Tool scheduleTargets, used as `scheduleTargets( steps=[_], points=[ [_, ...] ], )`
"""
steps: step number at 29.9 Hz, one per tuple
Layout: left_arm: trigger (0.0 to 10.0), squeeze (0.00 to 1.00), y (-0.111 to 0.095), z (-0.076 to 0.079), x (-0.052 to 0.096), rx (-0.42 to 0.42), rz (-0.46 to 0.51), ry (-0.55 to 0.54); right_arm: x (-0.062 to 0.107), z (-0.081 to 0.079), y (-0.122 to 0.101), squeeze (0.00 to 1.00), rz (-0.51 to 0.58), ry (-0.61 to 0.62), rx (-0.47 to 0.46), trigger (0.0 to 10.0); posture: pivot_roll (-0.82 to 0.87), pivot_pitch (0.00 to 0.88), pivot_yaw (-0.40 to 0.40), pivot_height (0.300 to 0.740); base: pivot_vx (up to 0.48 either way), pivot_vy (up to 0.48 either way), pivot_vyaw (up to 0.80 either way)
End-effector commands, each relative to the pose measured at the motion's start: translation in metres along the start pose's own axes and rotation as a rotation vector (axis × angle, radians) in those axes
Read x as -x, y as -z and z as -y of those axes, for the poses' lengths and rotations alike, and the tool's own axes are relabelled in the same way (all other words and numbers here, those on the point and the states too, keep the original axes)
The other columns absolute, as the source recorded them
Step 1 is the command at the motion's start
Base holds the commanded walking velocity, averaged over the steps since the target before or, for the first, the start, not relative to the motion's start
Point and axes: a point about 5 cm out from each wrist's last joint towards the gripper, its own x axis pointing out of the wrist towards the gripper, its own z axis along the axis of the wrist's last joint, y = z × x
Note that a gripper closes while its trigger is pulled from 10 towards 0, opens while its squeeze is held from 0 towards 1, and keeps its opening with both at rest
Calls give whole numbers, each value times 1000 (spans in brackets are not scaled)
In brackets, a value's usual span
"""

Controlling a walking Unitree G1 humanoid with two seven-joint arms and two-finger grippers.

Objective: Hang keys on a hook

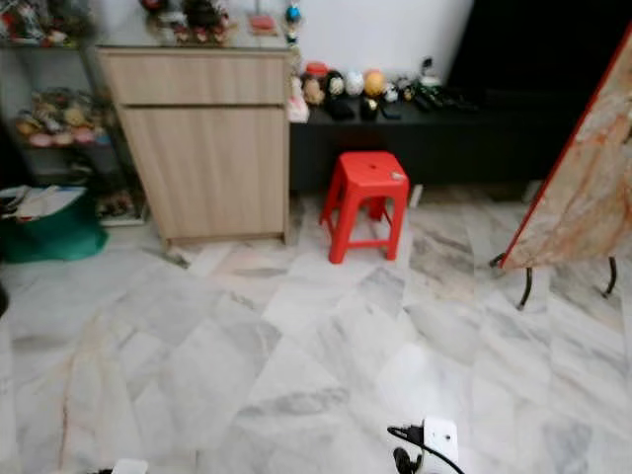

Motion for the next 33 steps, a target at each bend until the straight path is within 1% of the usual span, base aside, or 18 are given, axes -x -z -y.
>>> scheduleTargets(
  steps=[1,10,33],
  points=[
    [10000,0,9,-3,2,10,-30,-4,-2,-6,-7,0,23,-14,-2,10000,20,0,-56,740,480,0,0],
    [10000,0,9,-4,2,4,-32,-6,-2,-4,-7,0,24,-4,-13,10000,19,0,-52,740,480,0,0],
    [10000,0,8,2,0,16,-25,6,-2,-1,-11,0,28,-12,10,10000,20,0,-61,740,480,0,0]
  ],
)
